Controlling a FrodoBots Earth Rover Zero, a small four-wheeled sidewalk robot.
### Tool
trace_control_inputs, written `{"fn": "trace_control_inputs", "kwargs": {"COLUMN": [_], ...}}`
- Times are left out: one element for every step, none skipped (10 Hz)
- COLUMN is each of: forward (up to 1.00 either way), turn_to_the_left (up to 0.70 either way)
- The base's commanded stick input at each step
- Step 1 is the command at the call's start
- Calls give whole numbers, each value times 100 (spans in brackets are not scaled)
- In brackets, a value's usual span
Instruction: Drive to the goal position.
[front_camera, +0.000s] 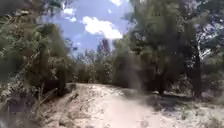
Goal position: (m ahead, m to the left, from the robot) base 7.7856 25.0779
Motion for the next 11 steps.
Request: {"fn": "trace_control_inputs", "kwargs": {"forward": [85, 85, 85, 85, 85, 85, 85, 85, 85, 85, 85], "turn_to_the_left": [0, 0, 0, 0, 0, 0, 0, 0, 0, 0, 0]}}
